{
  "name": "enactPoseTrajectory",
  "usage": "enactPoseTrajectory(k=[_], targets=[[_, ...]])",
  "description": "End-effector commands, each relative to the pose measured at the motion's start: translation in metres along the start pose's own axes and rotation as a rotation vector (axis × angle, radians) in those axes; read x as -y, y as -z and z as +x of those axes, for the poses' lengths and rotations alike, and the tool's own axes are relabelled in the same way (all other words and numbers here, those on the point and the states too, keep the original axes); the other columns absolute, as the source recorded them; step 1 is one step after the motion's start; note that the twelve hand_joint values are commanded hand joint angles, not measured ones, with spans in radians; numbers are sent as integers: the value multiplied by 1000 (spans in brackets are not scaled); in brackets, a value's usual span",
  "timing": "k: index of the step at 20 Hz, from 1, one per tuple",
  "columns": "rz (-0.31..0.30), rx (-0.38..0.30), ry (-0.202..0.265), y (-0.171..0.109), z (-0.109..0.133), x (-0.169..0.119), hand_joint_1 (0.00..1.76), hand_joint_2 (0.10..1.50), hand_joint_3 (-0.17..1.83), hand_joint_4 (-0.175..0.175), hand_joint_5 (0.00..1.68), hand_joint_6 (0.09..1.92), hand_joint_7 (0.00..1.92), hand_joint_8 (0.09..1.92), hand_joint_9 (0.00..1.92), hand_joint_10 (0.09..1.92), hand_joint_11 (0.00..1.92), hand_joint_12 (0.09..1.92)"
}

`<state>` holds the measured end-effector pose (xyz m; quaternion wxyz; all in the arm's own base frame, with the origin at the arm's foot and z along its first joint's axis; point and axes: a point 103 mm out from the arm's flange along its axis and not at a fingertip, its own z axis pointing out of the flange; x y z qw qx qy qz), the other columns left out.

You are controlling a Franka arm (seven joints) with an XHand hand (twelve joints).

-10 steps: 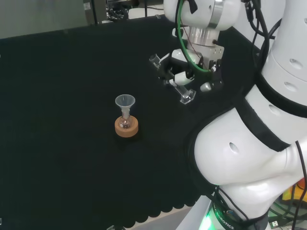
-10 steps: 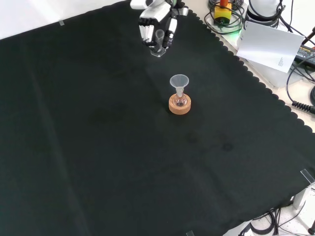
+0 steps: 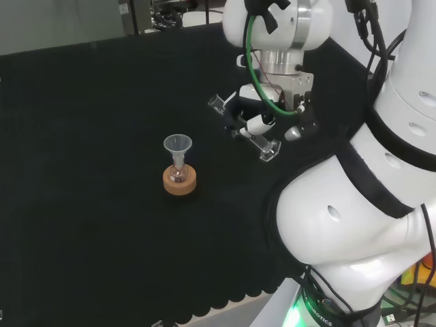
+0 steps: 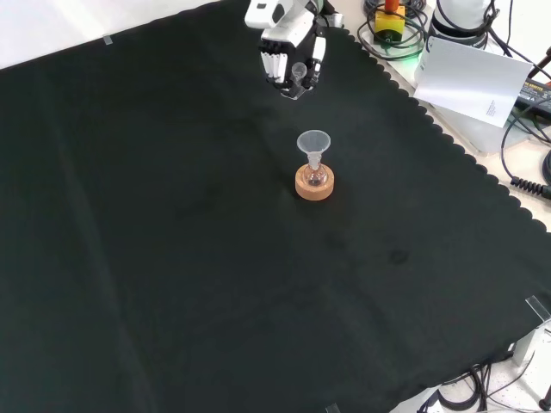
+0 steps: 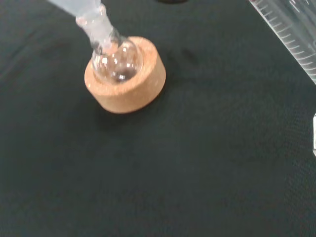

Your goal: Pour the water from the graduated cylinder into the round-bottom flask.

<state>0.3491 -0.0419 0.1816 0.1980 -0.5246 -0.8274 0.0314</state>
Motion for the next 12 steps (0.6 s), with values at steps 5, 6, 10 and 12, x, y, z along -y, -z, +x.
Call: enactPoseTrajectory(k=[5, 6, 10, 12], targets=[[169, 108, 12, -6, 15, -14, 1261, 1115, -1, -175, 969, 1016, 1000, 1001, 1401, 129, 1206, 803], [187, 118, 10, -6, 16, -15, 1261, 1115, -1, -175, 969, 1015, 1000, 1001, 1401, 128, 1206, 803], [262, 141, 1, -10, 20, -20, 1261, 1115, -1, -175, 970, 1015, 1001, 1000, 1403, 126, 1205, 803], [297, 151, -4, -11, 21, -22, 1261, 1115, -1, -175, 969, 1015, 1001, 1000, 1403, 125, 1205, 803]])
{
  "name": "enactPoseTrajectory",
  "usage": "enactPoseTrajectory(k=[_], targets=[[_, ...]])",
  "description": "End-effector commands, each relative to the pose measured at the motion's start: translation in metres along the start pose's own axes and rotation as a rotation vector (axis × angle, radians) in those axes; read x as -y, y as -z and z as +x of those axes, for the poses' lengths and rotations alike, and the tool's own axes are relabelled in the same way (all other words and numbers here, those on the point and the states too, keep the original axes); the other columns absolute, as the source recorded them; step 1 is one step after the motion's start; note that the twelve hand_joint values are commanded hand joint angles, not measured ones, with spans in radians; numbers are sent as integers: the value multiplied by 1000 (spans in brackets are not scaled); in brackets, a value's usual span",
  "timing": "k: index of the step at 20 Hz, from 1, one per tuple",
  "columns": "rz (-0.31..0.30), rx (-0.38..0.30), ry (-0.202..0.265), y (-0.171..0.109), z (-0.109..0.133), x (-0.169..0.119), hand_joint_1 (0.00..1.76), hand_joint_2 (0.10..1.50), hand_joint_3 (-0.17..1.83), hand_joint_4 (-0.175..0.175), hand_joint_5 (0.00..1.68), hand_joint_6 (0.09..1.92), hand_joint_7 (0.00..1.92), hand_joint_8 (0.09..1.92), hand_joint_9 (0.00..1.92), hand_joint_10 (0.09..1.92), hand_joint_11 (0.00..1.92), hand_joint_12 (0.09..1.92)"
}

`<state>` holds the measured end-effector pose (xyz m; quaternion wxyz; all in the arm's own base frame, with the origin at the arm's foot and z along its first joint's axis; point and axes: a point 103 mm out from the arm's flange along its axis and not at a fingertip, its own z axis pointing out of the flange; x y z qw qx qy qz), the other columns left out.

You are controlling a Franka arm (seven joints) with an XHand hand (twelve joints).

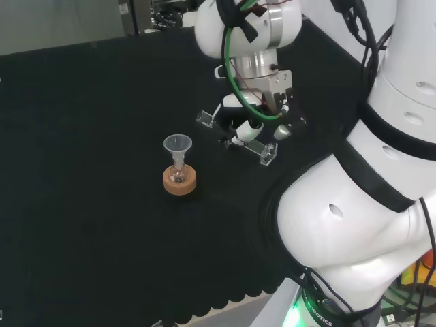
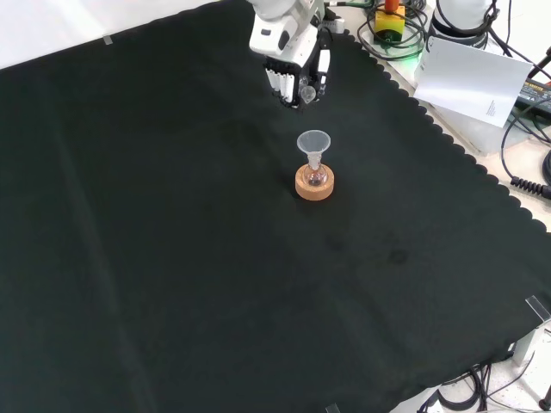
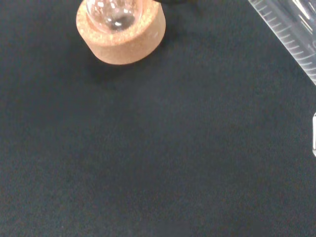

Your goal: Pour the water from the graduated cylinder into the round-bottom flask.

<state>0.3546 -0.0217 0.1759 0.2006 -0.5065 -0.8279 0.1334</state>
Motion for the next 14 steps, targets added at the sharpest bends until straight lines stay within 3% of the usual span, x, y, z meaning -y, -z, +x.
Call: enactPoseTrajectory(k=[1, 14], targets=[[135, 53, 7, -3, 9, -9, 1261, 1115, -1, -175, 969, 1015, 1001, 1000, 1403, 124, 1204, 803], [250, 131, -22, 3, 13, -14, 1261, 1115, 0, -175, 967, 1018, 1000, 1003, 1407, 117, 1203, 802]])
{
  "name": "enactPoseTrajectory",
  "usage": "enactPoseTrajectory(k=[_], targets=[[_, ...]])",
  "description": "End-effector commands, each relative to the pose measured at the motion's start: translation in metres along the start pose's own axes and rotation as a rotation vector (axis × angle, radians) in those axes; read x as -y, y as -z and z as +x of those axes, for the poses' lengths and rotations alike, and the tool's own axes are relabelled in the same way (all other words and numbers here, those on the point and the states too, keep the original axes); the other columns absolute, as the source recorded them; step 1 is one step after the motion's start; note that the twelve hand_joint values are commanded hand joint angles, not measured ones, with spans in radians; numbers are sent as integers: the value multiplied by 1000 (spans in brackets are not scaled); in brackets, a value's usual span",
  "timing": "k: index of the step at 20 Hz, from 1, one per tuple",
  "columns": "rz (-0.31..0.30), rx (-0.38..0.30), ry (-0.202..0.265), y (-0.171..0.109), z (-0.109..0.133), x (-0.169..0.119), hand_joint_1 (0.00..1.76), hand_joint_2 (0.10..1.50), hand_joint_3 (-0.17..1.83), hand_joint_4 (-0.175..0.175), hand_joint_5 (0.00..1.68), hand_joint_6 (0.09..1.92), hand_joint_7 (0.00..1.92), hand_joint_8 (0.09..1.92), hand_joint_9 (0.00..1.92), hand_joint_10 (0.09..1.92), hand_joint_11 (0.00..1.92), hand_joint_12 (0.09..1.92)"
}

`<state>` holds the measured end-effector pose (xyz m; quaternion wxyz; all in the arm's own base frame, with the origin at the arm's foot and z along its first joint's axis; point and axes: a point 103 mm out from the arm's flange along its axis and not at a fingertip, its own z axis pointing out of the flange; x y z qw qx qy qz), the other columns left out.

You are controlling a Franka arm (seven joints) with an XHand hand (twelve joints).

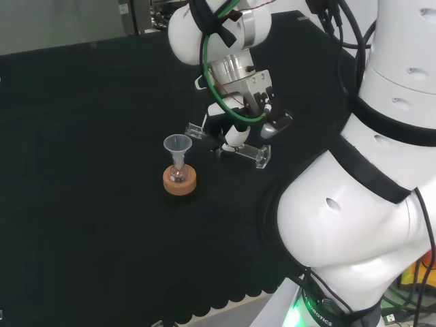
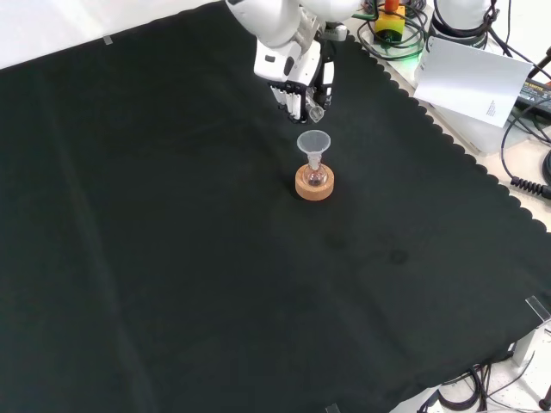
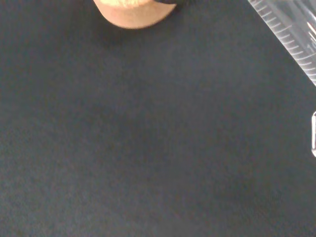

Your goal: Pour the water from the graduated cylinder into the round-bottom flask.

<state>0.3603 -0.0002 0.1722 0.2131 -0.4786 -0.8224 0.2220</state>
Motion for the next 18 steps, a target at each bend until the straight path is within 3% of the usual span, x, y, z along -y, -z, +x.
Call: enactPoseTrajectory(k=[1, 18], targets=[[79, 60, -35, 4, -4, 3, 1261, 1115, 0, -175, 967, 1018, 999, 1003, 1407, 117, 1203, 802], [185, 127, -61, 24, 6, -1, 1260, 1116, 0, -175, 967, 1020, 999, 1004, 1413, 110, 1206, 800]])
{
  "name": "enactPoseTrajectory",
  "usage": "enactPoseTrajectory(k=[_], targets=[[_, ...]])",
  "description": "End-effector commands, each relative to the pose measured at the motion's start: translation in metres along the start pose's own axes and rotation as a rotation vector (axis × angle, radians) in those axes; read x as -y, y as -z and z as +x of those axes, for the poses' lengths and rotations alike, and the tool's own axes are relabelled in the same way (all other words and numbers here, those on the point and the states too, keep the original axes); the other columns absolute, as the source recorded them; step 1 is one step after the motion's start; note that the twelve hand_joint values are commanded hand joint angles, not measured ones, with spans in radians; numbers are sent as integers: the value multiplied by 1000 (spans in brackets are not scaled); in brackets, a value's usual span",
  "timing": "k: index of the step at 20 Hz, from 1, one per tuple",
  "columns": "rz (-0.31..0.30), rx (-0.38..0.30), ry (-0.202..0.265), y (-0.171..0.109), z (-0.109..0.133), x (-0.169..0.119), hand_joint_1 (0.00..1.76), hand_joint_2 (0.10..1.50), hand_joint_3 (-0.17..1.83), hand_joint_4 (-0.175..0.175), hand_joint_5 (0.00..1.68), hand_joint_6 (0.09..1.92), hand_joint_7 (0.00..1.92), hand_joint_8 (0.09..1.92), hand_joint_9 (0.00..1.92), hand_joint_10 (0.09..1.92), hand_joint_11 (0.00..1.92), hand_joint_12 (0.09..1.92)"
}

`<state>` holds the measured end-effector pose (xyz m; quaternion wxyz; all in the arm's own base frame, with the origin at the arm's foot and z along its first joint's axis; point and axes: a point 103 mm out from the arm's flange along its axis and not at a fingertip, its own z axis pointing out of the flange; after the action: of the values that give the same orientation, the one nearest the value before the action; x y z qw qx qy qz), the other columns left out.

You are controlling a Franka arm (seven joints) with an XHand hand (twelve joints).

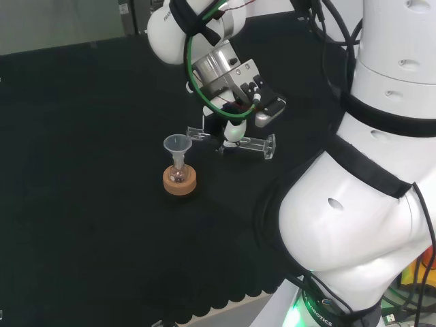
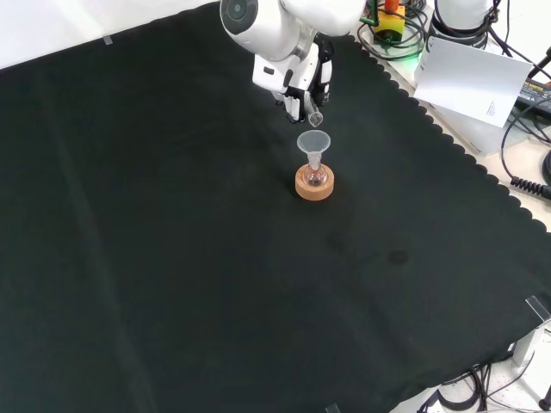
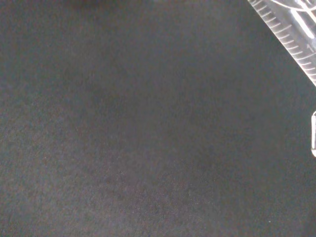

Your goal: Pour the water from the graduated cylinder into the round-bottom flask.

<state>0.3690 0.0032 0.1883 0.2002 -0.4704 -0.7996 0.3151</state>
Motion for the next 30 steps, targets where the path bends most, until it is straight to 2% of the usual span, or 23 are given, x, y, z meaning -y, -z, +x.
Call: enactPoseTrajectory(k=[1, 17, 30], targets=[[38, 28, -9, 8, 5, -2, 1260, 1116, 0, -175, 967, 1020, 999, 1004, 1414, 110, 1206, 800], [148, 98, -59, 22, 13, -5, 1260, 1117, 0, -175, 963, 1026, 996, 1009, 1420, 104, 1207, 796], [181, 118, -82, 32, 13, 1, 1260, 1117, 0, -175, 962, 1027, 996, 1010, 1425, 100, 1209, 793]])
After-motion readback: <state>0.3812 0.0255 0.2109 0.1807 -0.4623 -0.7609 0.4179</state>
